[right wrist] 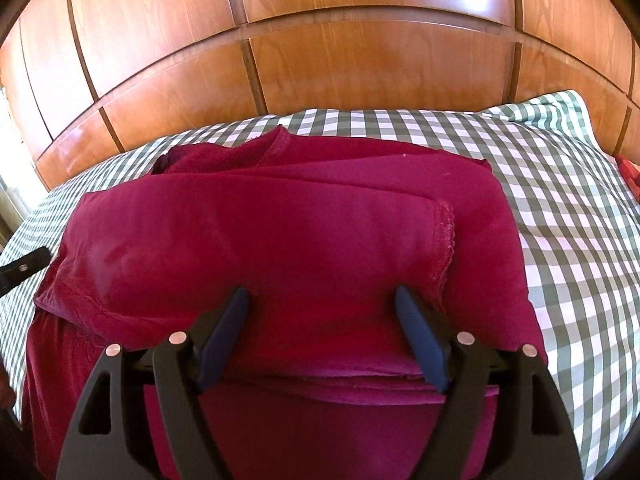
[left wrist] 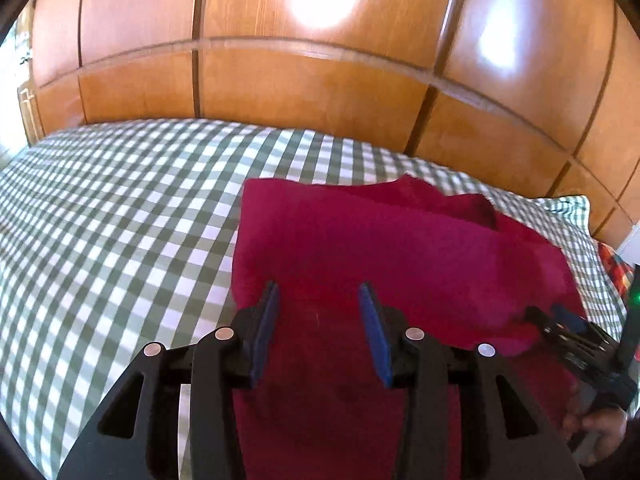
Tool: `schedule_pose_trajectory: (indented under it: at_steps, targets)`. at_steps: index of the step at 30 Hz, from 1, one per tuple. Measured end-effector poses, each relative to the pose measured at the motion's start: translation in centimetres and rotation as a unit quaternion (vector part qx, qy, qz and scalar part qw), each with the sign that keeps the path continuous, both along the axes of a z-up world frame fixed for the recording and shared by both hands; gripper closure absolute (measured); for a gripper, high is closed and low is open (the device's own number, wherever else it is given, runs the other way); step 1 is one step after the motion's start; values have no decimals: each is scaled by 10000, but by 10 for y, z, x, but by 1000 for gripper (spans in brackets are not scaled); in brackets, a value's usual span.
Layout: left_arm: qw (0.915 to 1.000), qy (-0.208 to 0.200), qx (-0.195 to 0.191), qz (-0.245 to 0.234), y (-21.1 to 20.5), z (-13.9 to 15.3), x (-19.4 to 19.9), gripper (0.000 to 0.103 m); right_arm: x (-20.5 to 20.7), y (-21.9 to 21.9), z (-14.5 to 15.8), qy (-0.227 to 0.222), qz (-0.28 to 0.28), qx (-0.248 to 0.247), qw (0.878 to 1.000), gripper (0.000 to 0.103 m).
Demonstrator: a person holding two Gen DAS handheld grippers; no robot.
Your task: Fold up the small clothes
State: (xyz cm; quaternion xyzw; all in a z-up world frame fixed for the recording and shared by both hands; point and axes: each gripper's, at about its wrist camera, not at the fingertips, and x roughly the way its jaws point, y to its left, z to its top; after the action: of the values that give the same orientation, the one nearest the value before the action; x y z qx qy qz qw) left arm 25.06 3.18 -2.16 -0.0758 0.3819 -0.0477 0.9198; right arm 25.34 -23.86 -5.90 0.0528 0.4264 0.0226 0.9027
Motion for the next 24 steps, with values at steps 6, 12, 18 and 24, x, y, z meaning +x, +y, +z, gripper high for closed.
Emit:
schedule_pose_trajectory:
  at_steps: [6, 12, 18, 24]
  targets:
    - [9998, -154, -106, -103, 0, 14, -27, 58, 0, 1, 1, 0, -8, -67, 10000, 26]
    - [9996, -190, -142, -163, 2, 15, -51, 58, 0, 4, 1, 22, -22, -191, 9998, 25]
    - [9996, -68, -169, -202, 5, 7, -74, 55, -1, 6, 5, 103, -91, -294, 9995, 17]
    - [9998, 105, -80, -152, 12, -7, -92, 48, -23, 2, 29, 16, -177, 0, 9998, 9]
